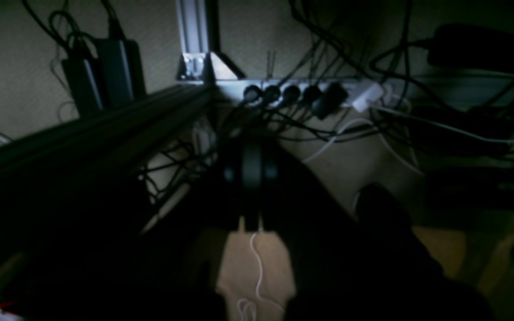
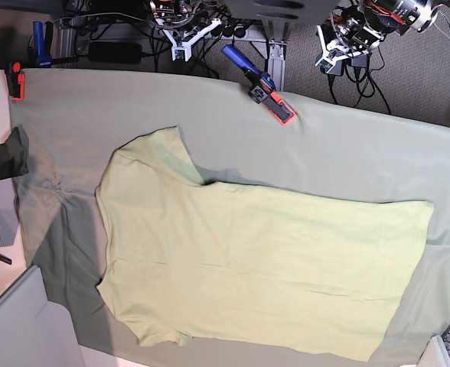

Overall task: Fold the T-shirt properly
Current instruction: 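Move both grippers from rest toward the light green T-shirt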

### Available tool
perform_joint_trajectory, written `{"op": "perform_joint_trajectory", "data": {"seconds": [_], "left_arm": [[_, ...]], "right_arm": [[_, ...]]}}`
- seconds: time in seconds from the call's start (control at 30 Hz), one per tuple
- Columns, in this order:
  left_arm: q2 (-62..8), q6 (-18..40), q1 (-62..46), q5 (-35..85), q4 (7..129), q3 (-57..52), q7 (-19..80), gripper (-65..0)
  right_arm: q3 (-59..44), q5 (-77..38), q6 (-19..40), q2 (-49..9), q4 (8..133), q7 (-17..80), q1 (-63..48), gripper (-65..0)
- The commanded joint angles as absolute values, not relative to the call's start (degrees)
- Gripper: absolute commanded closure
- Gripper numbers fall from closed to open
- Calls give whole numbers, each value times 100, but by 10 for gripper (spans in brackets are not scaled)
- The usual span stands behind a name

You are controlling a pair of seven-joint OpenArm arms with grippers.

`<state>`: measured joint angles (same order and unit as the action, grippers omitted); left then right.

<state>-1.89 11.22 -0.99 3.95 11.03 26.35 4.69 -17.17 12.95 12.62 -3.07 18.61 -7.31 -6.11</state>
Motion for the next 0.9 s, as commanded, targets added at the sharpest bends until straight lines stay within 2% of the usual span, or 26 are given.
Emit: {"op": "perform_joint_trajectory", "data": {"seconds": [0.0, 0.27, 0.73, 0.87], "left_arm": [[-193, 1223, -143, 405, 1151, 2648, 434, -85], [-207, 1225, -421, 604, 1485, 2545, 298, -85], [-211, 1225, -419, 659, 1870, 1286, 502, -87], [-309, 1234, -504, 657, 1870, 1249, 475, -87]], "right_arm": [[-1710, 1280, 1243, -355, 1918, -801, -690, 0], [-1710, 891, 1243, -436, 2314, -819, -1022, 0], [-1710, 788, 1247, -445, 2456, -819, -1020, 0], [-1712, 790, 1441, -451, 2458, -819, -1055, 0]]}}
